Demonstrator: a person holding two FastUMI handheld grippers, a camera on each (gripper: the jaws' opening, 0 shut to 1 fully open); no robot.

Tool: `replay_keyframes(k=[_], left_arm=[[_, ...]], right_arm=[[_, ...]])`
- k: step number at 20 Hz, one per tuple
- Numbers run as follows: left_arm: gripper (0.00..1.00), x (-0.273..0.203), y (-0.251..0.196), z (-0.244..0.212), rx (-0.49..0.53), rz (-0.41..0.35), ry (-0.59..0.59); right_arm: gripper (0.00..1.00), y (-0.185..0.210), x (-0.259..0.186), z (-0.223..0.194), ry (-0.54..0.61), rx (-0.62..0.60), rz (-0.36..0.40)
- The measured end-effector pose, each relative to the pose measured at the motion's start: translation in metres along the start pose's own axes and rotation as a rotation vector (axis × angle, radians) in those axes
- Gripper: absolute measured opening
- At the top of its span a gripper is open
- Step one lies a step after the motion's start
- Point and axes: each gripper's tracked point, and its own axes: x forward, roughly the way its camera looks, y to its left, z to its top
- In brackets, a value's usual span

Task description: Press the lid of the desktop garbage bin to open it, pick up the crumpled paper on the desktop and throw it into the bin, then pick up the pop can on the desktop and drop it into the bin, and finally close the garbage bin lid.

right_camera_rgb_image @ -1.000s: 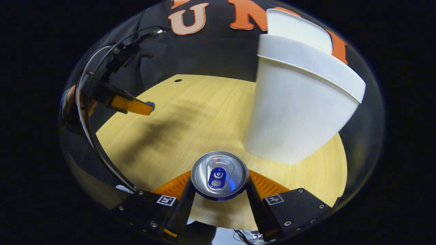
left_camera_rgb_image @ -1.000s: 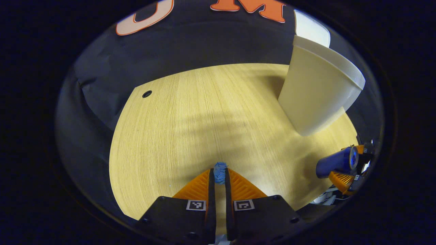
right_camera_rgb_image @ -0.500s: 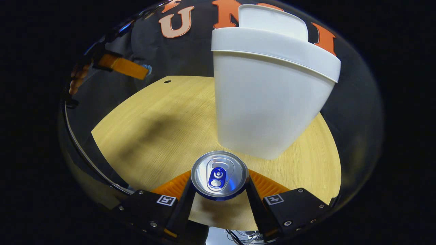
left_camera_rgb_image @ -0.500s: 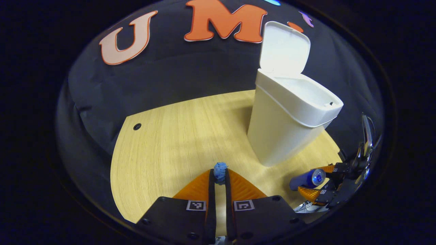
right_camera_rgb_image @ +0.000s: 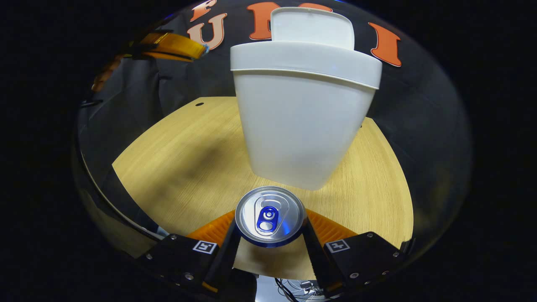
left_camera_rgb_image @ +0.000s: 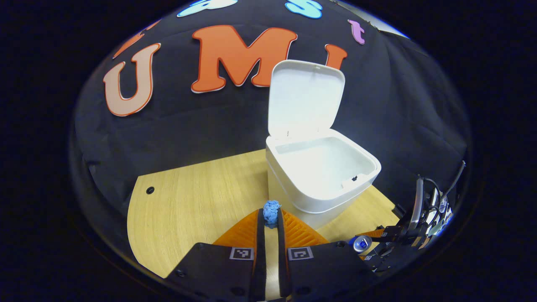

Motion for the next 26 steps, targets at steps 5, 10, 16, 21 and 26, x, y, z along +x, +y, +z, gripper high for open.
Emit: replay_keyframes(k=[5,10,16,21,26], left_arm=[[0.16,0.011,-0.031,0.032,-0.001,-0.067,-0.078],[0.15,0.019,-0.057,0.059,0.019,-0.118,-0.134],[0.16,0.036,-0.067,0.041,-0.029,-0.165,-0.052],[0.16,0.04,-0.063,0.031,0.009,-0.154,-0.025],[0.19,0.04,-0.058,0.024,0.019,-0.168,-0.015]], right_arm=[[0.79,-0.028,-0.011,-0.007,0.011,0.013,-0.043],[0.79,-0.041,-0.022,-0.005,-0.004,0.052,-0.082],[0.79,-0.046,-0.032,0.004,-0.041,0.098,-0.121],[0.79,-0.049,-0.044,0.013,-0.06,0.137,-0.153],[0.79,-0.057,-0.06,0.032,-0.11,0.156,-0.193]])
